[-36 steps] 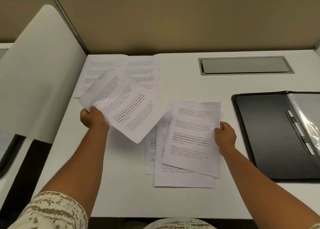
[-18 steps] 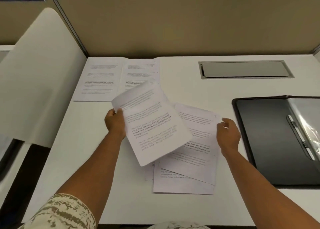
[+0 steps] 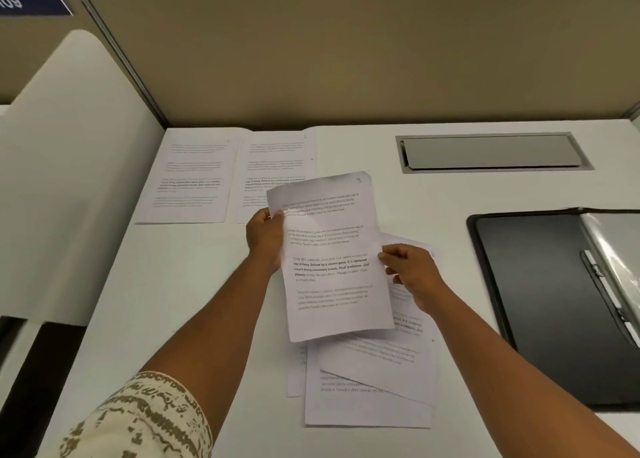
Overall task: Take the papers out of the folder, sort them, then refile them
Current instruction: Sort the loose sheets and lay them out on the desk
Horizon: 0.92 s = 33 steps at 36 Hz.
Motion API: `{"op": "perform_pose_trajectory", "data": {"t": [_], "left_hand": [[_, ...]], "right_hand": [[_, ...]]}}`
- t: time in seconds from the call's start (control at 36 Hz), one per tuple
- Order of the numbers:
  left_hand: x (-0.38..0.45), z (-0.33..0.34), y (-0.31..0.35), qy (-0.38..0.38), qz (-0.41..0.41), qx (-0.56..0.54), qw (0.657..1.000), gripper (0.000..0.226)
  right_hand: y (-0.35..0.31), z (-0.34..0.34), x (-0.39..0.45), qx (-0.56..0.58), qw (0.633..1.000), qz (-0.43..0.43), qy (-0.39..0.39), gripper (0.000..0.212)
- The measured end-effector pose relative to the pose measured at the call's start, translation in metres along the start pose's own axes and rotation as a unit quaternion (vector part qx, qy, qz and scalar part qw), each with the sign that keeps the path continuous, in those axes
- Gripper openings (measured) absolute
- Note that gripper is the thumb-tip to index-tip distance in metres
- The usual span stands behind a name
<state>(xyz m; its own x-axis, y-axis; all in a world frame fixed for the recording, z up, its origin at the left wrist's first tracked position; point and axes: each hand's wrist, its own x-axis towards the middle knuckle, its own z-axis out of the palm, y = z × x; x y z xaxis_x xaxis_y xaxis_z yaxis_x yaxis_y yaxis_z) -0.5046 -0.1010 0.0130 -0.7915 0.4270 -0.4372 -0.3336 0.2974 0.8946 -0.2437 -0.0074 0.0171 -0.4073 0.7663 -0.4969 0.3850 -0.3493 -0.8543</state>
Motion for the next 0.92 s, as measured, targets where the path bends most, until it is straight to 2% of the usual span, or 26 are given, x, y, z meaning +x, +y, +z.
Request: {"op": "perform_pose_trajectory", "data": {"t": [0.17,0.28,0.36,0.44,0.58,0.67,0.75,0.86,0.92], "left_hand": [[0.019,0.012,0.004,-0.078,-0.023,0.015,0.997,0.028],[0.023,0.021,0.000,-0.136,-0.041,0.077,0.987,0.024],[0.030,0.028,-0.004,-0.153,-0.039,0.120,0.980,0.018],[0.037,0.040,-0.004,-0.144,-0.033,0.131,0.980,0.016],[0.054,0.069,0.000,-0.134,-0.008,0.135,0.982,0.013],[0.066,0.086,0.004,-0.115,0.010,0.129,0.985,0.007],[0.080,0.100,0.005,-0.101,0.030,0.133,0.985,0.011],[0.098,0.113,0.005,-0.069,0.050,0.152,0.985,0.013],[0.104,0.117,0.004,-0.058,0.055,0.153,0.985,0.015]], "right_hand": [[-0.009,-0.005,0.033,0.081,0.995,0.030,0.051,0.010],[-0.021,-0.014,0.062,0.103,0.991,0.028,0.081,0.015],[-0.029,-0.023,0.089,0.086,0.991,0.026,0.100,0.012],[-0.036,-0.029,0.116,0.051,0.992,0.017,0.110,0.007],[-0.058,-0.032,0.146,0.023,0.991,-0.005,0.133,0.018],[-0.068,-0.034,0.162,0.024,0.988,-0.007,0.149,0.012],[-0.070,-0.036,0.179,0.024,0.991,0.005,0.132,0.009],[-0.064,-0.039,0.197,-0.058,0.988,0.012,0.142,0.027],[-0.062,-0.038,0.202,-0.099,0.983,0.009,0.154,0.026]]}}
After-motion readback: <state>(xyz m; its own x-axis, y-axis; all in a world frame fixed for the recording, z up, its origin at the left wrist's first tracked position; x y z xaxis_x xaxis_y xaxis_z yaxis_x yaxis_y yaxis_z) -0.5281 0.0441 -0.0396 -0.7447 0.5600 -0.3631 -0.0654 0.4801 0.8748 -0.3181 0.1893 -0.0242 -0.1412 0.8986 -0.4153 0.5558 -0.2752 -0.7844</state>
